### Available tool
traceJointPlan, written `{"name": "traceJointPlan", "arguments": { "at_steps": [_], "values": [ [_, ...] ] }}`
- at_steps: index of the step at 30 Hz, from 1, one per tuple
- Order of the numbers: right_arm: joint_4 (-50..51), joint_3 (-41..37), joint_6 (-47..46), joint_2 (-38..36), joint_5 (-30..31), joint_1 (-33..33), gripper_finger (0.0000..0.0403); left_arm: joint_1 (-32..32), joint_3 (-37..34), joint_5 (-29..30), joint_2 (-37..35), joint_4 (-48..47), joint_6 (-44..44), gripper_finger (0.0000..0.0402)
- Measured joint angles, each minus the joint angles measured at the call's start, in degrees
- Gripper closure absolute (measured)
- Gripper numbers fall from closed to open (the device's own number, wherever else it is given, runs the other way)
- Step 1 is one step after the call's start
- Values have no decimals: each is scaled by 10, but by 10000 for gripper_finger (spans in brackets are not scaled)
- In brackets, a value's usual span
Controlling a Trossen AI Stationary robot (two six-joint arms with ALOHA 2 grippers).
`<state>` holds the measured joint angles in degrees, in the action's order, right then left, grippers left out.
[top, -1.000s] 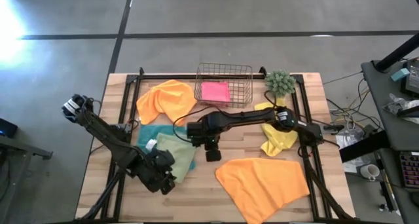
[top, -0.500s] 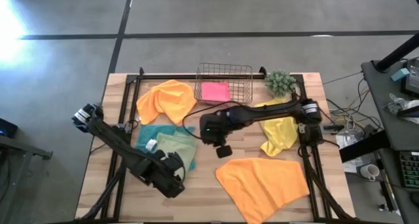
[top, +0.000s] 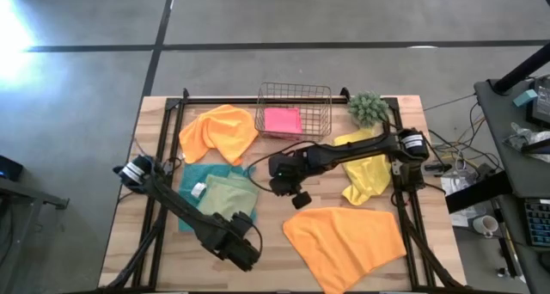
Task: Fold microfiber towels
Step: Stack the folded green microfiber cloth on top of the folded pink microfiber cloth
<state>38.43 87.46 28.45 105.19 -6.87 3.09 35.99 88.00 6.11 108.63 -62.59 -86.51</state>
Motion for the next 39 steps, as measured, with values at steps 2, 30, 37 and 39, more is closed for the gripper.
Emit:
{"name": "traceJointPlan", "arguments": {
  "at_steps": [2,30,37,39],
  "values": [
    [-5,3,23,11,0,0,323,0,15,-1,15,0,-21,213],
    [-167,35,226,122,9,4,252,-28,19,-26,54,-49,-107,213],
    [-167,73,226,143,10,4,252,-25,11,-11,62,-35,-121,213],
    [-165,84,225,149,10,4,252,-26,10,-12,73,-40,-119,213]
  ]
}}
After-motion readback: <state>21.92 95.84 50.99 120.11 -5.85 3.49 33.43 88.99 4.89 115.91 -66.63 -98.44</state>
